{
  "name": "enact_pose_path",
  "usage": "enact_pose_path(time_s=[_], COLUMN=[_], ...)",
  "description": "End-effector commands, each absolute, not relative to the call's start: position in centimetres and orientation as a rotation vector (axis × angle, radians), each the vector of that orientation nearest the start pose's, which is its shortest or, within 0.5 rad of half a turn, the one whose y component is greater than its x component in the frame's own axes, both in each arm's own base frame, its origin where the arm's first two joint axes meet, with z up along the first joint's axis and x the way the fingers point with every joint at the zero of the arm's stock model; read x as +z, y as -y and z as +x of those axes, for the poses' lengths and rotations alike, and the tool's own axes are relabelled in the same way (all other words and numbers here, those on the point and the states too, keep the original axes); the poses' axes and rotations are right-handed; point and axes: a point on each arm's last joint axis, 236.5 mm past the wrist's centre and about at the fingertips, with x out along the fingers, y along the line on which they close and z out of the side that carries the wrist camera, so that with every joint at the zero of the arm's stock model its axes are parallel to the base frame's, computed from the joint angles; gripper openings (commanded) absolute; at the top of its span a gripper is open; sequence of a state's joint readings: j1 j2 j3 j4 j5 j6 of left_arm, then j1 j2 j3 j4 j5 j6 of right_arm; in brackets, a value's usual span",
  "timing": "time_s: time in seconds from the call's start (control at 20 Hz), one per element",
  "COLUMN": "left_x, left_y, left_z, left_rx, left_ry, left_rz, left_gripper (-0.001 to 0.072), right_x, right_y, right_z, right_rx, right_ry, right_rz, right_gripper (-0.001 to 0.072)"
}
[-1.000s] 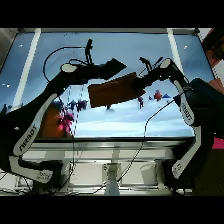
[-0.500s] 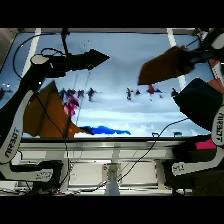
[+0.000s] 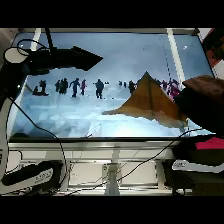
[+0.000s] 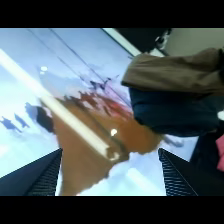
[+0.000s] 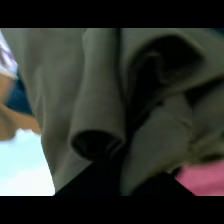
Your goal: Fold the clothes and pants, and hang the long-sleeved shirts on hangers.
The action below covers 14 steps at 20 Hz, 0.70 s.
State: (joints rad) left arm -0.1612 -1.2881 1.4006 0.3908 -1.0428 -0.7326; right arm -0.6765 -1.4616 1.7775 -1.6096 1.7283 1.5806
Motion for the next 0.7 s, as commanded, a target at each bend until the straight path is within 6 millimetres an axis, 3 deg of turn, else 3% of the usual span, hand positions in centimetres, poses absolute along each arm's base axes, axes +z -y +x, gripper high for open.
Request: enact_pose_path(time_s=[0.0, 0.05, 0.2, 0.35, 0.45, 0.6, 0.65], left_x=[22.8, 22.3, 20.9, 20.7, 20.7, 20.7, 20.7], left_y=[24.8, 24.5, 23.7, 23.7, 23.7, 23.7, 23.7], left_z=[40.9, 41.0, 41.3, 41.3, 41.3, 41.3, 41.3], left_rx=[-1.015, -1.004, -0.975, -0.974, -0.974, -0.974, -0.974], left_ry=[-0.488, -0.499, -0.525, -0.529, -0.529, -0.529, -0.529], left_rz=[-0.121, -0.093, -0.024, -0.021, -0.021, -0.021, -0.021], left_gripper=[0.0707, 0.0707, 0.0707, 0.0707, 0.0707, 0.0707, 0.0707], right_x=[10.5, 10.5, 10.7, 12.6, 15.9, 23.7, 26.5], right_y=[25.7, 25.8, 25.5, 24.5, 23.1, 18.0, 16.0], right_z=[24.4, 24.4, 24.8, 27.4, 30.7, 36.4, 37.6], right_rx=[-0.688, -0.686, -0.669, -0.586, -0.489, -0.222, -0.130], right_ry=[-1.481, -1.480, -1.464, -1.322, -1.120, -0.775, -0.679], right_rz=[0.601, 0.601, 0.605, 0.614, 0.619, 0.695, 0.722], right_gripper=[0.0445, 0.0709, 0.0706, 0.0695, 0.0694, 0.0692, 0.0658])
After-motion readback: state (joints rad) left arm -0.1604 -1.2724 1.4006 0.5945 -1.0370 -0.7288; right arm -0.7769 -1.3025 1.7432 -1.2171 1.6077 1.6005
